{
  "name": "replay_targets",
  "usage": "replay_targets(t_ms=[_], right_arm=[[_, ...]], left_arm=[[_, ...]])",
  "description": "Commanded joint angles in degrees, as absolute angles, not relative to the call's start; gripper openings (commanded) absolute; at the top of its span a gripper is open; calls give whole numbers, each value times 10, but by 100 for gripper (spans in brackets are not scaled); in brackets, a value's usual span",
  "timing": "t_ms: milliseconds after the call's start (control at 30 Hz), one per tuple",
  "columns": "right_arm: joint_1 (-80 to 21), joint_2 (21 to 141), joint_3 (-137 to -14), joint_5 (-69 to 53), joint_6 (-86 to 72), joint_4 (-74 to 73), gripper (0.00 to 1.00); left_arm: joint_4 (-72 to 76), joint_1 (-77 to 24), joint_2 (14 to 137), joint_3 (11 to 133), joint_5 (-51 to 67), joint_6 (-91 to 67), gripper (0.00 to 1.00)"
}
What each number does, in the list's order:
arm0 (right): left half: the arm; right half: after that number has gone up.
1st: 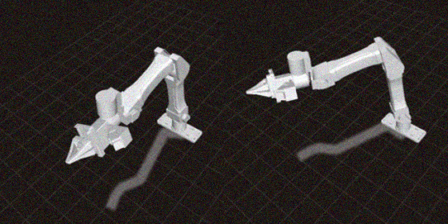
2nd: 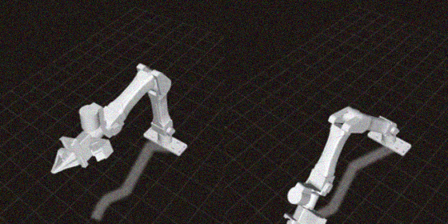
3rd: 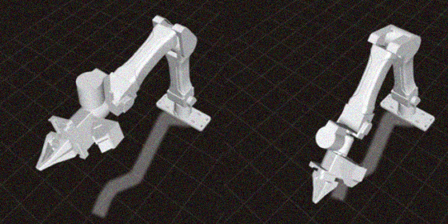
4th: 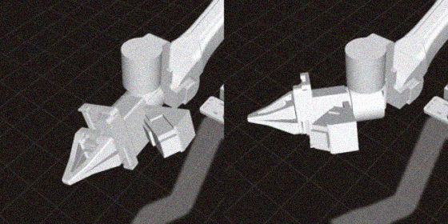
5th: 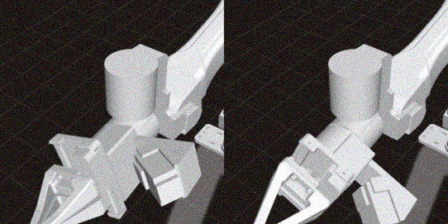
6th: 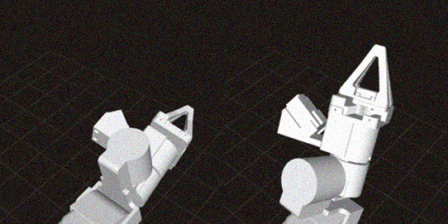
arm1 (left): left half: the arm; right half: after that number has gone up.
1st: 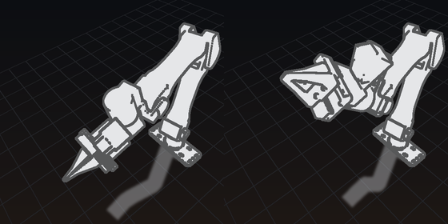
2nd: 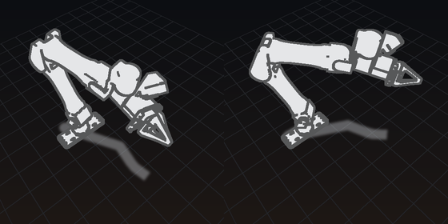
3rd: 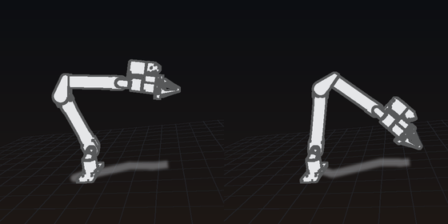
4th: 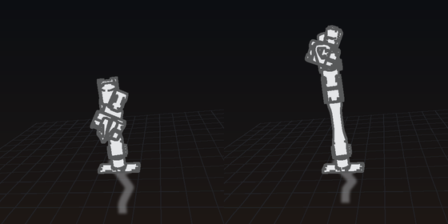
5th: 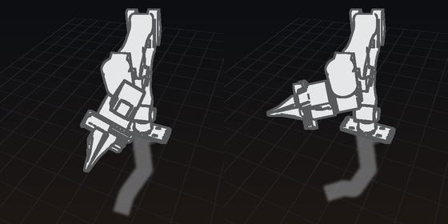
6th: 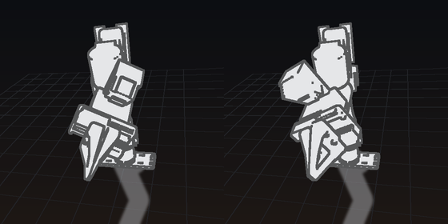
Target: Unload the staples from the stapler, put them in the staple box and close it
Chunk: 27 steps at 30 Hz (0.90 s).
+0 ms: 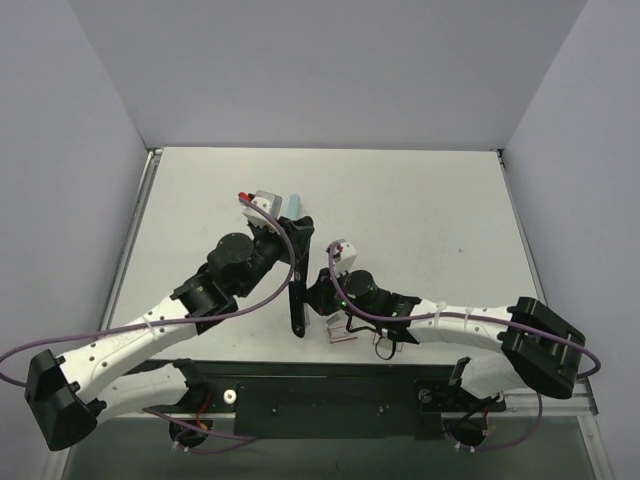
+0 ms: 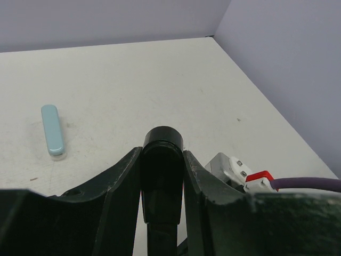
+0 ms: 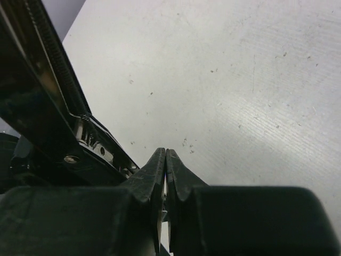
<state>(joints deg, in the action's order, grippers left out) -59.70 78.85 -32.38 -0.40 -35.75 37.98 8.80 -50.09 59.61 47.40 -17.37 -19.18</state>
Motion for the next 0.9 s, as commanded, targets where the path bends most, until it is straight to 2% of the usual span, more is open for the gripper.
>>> replay_targets(t_ms=[0, 600, 700, 867], right_arm=[[-592, 744, -323, 15, -344, 380, 0], [-599, 514, -327, 158, -284, 124, 0], [-603, 476, -312, 146, -294, 92, 0], [-614, 477, -283, 98, -346, 98, 0]], left_arm=[[127, -498, 547, 500, -165, -221, 0], [78, -499, 442, 459, -166, -240, 0], [77, -499, 434, 454, -172, -241, 0], [80, -499, 431, 447, -172, -246, 0]])
